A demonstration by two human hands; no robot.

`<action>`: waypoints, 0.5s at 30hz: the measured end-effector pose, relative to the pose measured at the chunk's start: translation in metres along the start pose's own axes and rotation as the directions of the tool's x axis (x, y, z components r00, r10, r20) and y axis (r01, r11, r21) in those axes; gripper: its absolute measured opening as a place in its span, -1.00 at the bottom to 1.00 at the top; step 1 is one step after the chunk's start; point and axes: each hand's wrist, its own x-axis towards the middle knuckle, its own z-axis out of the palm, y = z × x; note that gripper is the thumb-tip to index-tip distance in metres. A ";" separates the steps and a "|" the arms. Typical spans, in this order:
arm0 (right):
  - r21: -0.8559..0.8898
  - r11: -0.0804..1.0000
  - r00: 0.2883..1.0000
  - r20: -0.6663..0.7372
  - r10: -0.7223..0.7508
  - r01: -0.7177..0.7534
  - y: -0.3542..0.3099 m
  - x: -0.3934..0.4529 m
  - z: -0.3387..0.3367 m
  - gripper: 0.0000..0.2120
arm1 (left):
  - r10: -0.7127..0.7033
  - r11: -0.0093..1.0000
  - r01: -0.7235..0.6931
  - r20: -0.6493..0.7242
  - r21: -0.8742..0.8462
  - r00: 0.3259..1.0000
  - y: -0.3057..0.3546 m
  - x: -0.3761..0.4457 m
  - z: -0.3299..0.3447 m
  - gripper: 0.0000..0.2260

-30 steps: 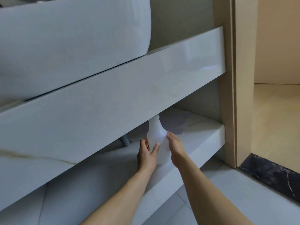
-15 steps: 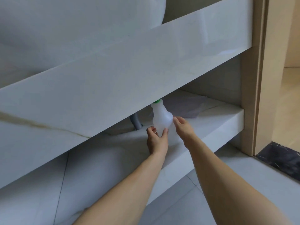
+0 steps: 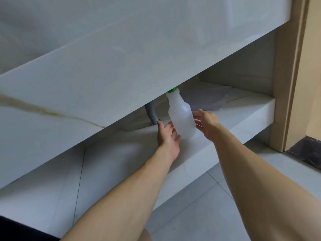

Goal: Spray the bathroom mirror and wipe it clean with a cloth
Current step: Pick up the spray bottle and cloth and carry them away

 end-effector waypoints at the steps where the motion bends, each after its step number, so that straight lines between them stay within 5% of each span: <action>1: 0.013 1.000 1.000 0.014 0.003 -0.003 0.001 0.000 -0.001 -0.56 | -0.012 1.000 0.012 0.010 -0.010 1.000 0.001 0.000 -0.001 -0.36; 6: 0.095 0.995 0.998 0.053 -0.020 0.015 0.003 -0.004 -0.001 -0.58 | -0.030 0.997 0.031 0.020 -0.070 0.999 0.005 -0.005 -0.004 -0.35; 11: 0.248 0.969 0.999 0.037 -0.027 0.017 0.003 -0.016 -0.016 -0.58 | 0.082 0.986 -0.105 -0.170 -0.129 0.982 0.001 -0.019 -0.010 -0.41; 15: 0.306 0.951 0.998 0.008 -0.055 0.050 0.002 -0.029 -0.044 -0.56 | 0.130 0.989 -0.135 -0.093 -0.053 0.987 -0.008 -0.029 0.002 -0.47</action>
